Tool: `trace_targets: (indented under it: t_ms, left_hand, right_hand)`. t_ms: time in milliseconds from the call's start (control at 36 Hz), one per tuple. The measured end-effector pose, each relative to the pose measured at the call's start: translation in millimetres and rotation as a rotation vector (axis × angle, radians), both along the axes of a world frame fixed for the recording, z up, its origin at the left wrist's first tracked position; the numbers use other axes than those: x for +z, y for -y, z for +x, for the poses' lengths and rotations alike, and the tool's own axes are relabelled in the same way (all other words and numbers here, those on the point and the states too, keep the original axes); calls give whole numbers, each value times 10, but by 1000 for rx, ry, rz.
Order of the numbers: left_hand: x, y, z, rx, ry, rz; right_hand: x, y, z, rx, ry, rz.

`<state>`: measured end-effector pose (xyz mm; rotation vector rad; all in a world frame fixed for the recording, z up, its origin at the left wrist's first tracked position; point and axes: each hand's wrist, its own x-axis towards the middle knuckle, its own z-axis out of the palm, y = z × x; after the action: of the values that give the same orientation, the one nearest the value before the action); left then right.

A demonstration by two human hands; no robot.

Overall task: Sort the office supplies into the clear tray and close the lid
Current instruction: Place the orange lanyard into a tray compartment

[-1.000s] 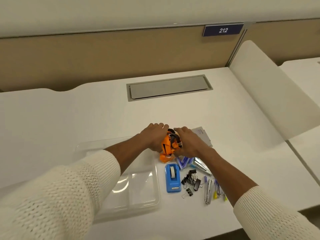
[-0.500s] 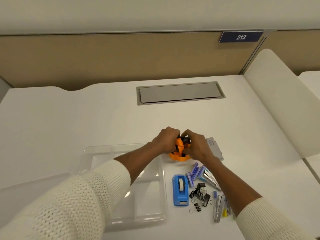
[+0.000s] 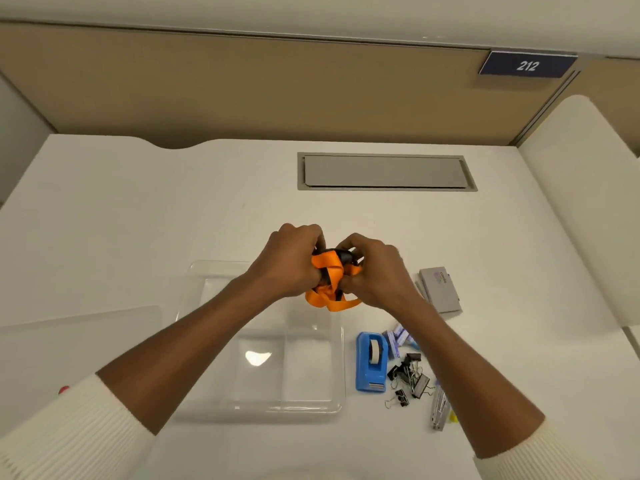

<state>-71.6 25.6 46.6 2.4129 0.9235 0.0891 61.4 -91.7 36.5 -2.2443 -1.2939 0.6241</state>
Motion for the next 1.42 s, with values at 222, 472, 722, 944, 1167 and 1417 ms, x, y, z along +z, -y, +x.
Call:
trace_targets:
  t_ms: [222, 472, 722, 944, 1167, 1417]
  left_hand:
    - [-320, 209, -261, 142, 86, -54]
    - [-584, 382, -391, 9, 11, -65]
    - [-557, 302, -530, -133, -88, 46]
    - [-661, 314, -514, -205, -57, 92]
    - [-790, 385, -400, -227, -234, 175]
    - [-802, 362, -435, -199, -222, 99]
  right_hand:
    - [-272, -89, -320, 30, 22, -71]
    - [-185, 61, -294, 289, -78, -182]
    - [-55, 354, -167, 457, 84, -152]
    - [-519, 413, -328, 349, 194, -11]
    - [-718, 203, -498, 200, 272, -17]
    - [-682, 207, -445, 477, 385, -109]
